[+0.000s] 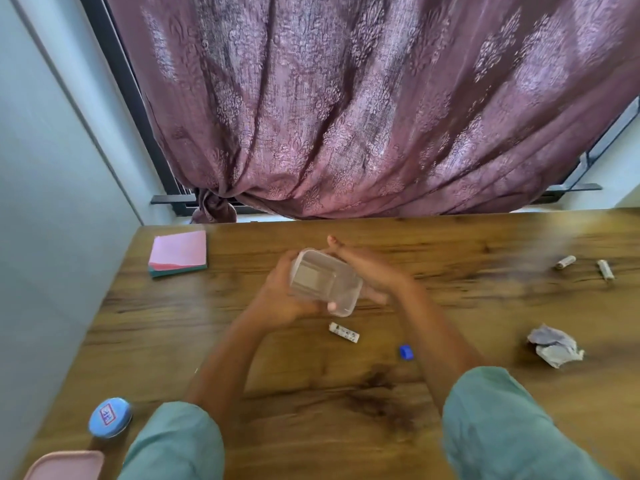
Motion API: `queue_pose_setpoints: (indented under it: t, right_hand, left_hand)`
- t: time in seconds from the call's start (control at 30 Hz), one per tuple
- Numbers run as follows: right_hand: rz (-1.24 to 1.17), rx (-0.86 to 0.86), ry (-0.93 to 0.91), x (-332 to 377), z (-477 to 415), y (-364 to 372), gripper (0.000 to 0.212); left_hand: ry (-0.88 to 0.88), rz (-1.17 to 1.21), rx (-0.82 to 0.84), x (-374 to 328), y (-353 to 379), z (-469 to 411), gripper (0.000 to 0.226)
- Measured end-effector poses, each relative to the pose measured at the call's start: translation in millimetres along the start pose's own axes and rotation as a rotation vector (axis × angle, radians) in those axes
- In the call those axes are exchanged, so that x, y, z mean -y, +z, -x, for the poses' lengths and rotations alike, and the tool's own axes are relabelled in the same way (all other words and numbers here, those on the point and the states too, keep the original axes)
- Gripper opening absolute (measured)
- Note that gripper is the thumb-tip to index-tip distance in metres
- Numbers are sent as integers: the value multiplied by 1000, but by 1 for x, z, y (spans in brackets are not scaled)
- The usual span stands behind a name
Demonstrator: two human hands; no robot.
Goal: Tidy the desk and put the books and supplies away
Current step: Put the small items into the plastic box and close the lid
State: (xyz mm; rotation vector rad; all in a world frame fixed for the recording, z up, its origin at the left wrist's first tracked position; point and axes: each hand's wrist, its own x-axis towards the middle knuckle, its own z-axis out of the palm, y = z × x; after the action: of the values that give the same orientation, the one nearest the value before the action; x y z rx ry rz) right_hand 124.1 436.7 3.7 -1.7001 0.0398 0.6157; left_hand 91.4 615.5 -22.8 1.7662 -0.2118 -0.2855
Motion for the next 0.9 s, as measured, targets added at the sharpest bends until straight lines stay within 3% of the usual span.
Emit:
queue_pose_setpoints:
  t: [0.1,0.2,0.27,0.3,0.37,0.43,0.57,0.7,0.83,0.9]
  right_hand:
    - [29,-59,-90,-15,26,8,64]
    - [485,-500,-255,-54,65,19,76]
    - [755,-802,-144,-96,98,23,77]
    - [842,-870,-12,-113,112,23,72]
    - [934,-865,233,-140,129,21,61]
    - [952,-867,239,-148,129,16,58]
    - [982,-881,86,-145,112,8,72]
    - [968,-753,-126,-141,99,8,74]
    - [1024,-886,-331,-129,110,36,67]
    - [1052,-743,-522,-130,114,65,62]
  left_hand:
    - [15,-97,142,-1,-8,9,110]
    - [37,-398,194,0,2,18,110]
    - [72,-519,166,1,19,22,106]
    - [97,-538,130,1,26,22,102]
    - [115,-536,77,1,35,20,94]
    - [69,-450,40,4,36,17,86]
    - [-64,-193,-202,9,29,17,80]
    - [-94,-201,-421,14,26,32,85]
    - [-102,-178,-519,25,35,53,80]
    - [-107,-163,-535,28,33,53,79]
